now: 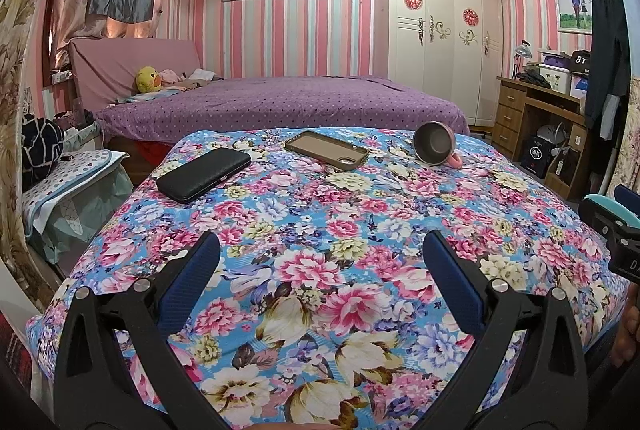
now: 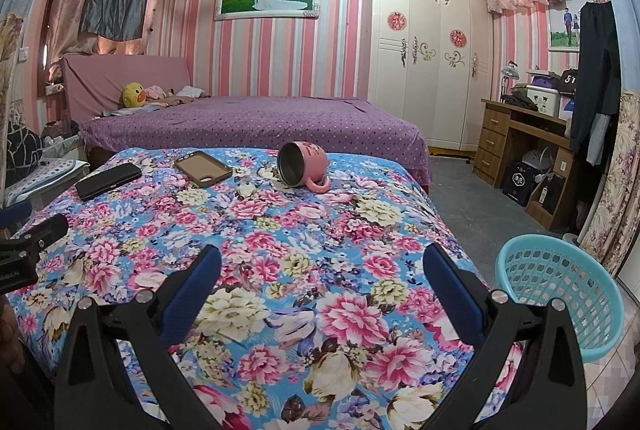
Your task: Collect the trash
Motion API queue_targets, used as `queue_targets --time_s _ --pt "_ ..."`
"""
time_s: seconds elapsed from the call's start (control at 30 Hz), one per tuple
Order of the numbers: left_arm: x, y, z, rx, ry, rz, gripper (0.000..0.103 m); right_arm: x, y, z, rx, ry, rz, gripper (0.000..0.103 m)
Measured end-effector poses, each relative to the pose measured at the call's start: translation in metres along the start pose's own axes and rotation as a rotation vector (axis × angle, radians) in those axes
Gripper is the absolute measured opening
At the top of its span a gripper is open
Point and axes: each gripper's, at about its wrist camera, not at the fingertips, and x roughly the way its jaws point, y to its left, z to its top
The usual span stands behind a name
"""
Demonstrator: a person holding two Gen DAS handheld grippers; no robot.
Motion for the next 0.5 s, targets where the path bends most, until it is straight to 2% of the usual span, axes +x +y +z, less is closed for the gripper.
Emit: queue_targets --time_s 0.5 --pt "0.0006 -0.0008 -0.0001 0.000 0.001 0.000 0.098 -0.0001 -0.0002 -0.0002 -0.002 -0.001 0.000 0.099"
